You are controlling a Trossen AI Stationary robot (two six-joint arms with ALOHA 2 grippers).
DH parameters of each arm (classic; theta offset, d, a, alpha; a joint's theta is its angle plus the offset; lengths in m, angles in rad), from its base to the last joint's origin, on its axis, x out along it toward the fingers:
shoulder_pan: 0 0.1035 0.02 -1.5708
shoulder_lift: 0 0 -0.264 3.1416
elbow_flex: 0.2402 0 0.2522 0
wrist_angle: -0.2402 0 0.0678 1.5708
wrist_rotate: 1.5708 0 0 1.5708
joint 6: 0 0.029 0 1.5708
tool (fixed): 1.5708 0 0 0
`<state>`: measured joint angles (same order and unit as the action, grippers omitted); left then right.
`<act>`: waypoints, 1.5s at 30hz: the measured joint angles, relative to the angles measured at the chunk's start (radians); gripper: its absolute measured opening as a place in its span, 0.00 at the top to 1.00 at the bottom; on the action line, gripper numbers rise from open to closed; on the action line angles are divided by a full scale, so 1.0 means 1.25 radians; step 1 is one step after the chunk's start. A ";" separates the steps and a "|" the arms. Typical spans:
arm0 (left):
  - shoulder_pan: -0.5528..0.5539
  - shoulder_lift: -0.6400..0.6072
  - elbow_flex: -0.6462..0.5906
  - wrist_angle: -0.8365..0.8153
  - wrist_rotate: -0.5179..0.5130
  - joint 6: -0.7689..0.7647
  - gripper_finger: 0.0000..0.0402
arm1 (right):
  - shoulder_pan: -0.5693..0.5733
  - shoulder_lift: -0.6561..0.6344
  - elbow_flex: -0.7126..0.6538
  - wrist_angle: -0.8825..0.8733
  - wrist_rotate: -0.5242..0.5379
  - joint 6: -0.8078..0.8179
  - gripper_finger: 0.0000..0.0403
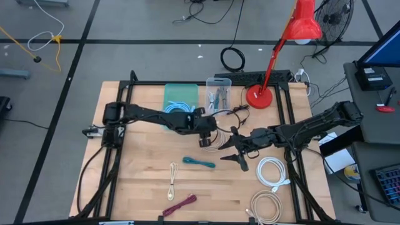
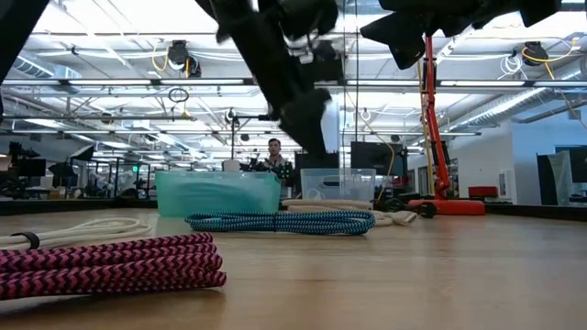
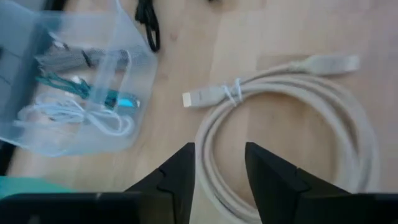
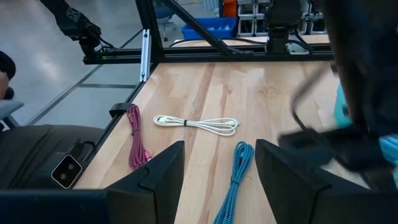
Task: Pick and place items into bin
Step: Put the black blue charger cable into the transparent bin
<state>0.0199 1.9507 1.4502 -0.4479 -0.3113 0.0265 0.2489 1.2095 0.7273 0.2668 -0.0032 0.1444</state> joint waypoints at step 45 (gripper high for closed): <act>-0.258 -0.033 -0.233 0.076 0.106 -0.144 0.63 | 0.000 0.000 0.000 -0.010 0.001 0.009 0.54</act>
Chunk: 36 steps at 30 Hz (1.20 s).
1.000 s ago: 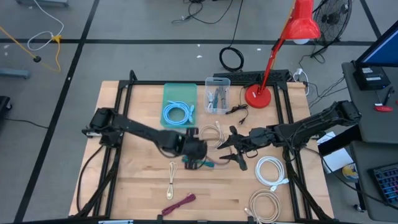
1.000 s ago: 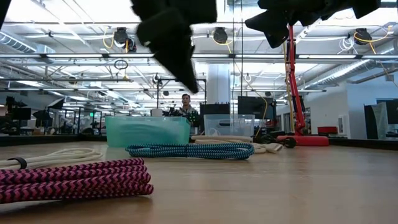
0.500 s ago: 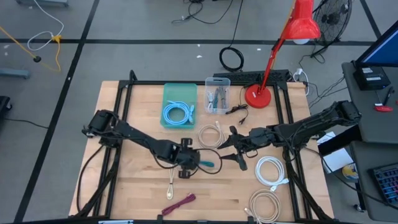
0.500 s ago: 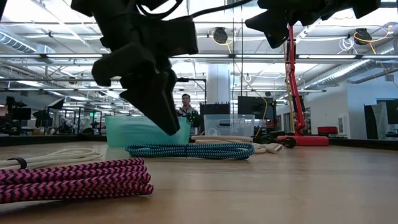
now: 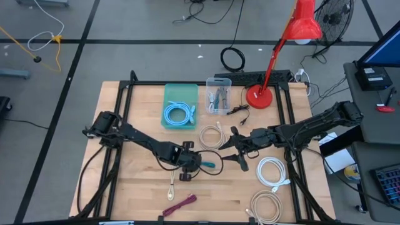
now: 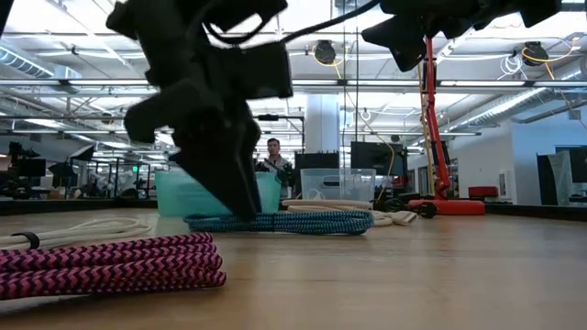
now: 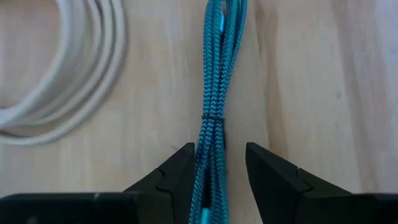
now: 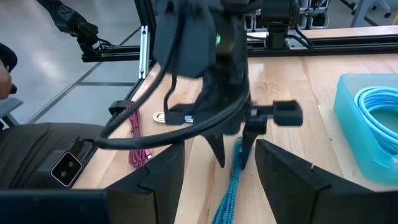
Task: Pick and place items into bin
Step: Put the black blue charger cable into the transparent bin
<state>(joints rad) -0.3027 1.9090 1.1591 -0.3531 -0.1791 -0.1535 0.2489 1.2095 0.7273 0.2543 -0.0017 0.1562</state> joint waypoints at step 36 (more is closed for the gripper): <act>-0.138 -0.266 -0.001 0.245 -0.597 0.011 0.97 | -0.001 0.074 0.001 0.272 0.047 -0.066 0.54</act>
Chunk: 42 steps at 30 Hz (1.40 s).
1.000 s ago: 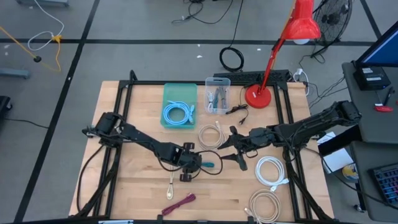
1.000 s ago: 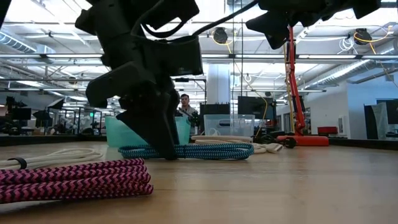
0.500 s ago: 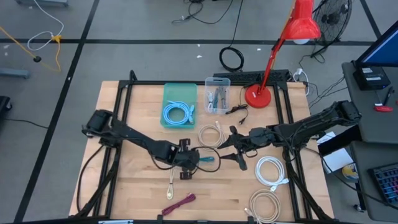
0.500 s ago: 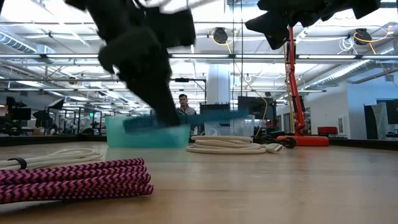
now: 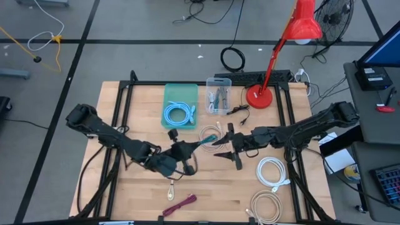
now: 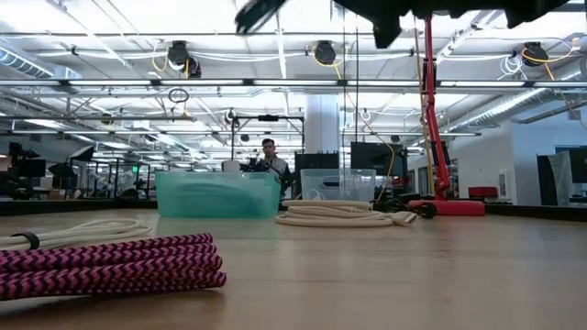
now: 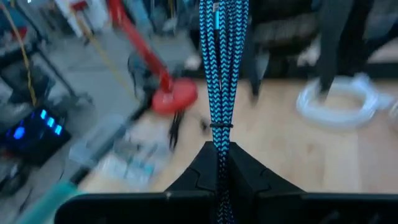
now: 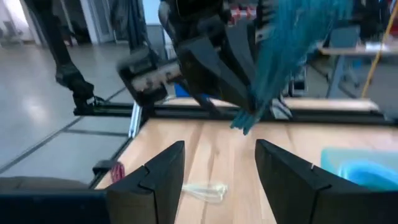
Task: Pick and place items into bin
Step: Put the black blue charger cable into the transparent bin
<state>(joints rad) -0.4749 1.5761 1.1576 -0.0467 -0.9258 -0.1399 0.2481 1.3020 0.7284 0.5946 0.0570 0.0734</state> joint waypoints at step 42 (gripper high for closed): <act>-0.010 0.022 0.001 0.150 0.119 0.102 0.97 | 0.037 0.127 -0.001 0.356 0.000 -0.111 0.77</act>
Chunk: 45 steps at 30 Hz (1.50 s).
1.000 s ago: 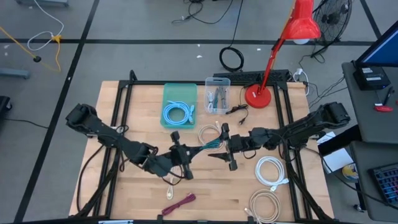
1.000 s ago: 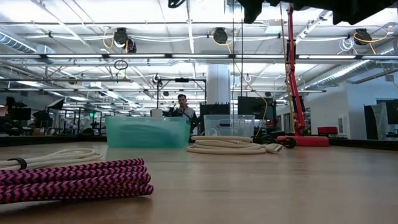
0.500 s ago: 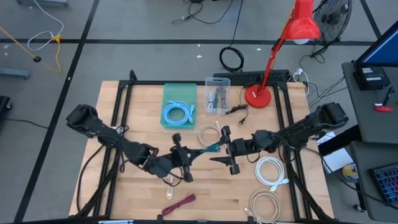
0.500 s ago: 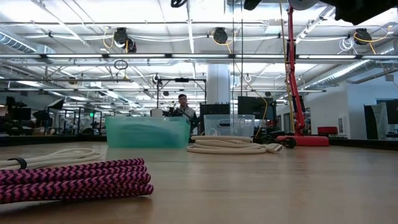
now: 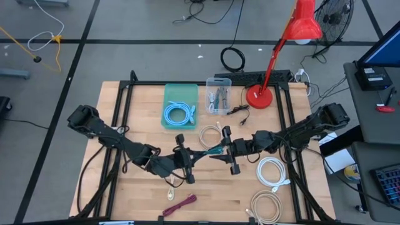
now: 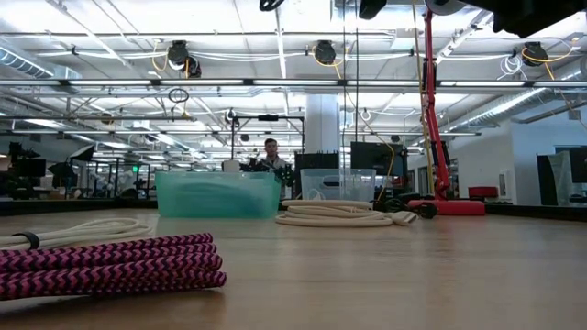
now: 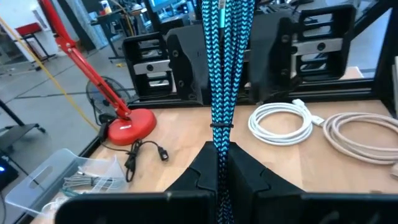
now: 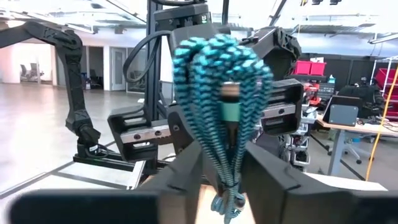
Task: Pick and place items into bin
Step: Put the black blue charger cable into the transparent bin
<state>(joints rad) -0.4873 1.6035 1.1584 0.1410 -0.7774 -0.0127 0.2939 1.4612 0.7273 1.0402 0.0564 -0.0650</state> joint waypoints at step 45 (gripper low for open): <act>-0.273 0.050 0.001 -0.183 -0.140 -0.232 0.80 | -0.664 -0.005 0.387 -0.981 0.016 0.492 0.97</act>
<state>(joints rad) -0.8292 1.6655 1.1591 -0.0878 -0.9527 -0.3021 -0.5359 1.4545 1.2112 -0.1862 0.0766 0.5495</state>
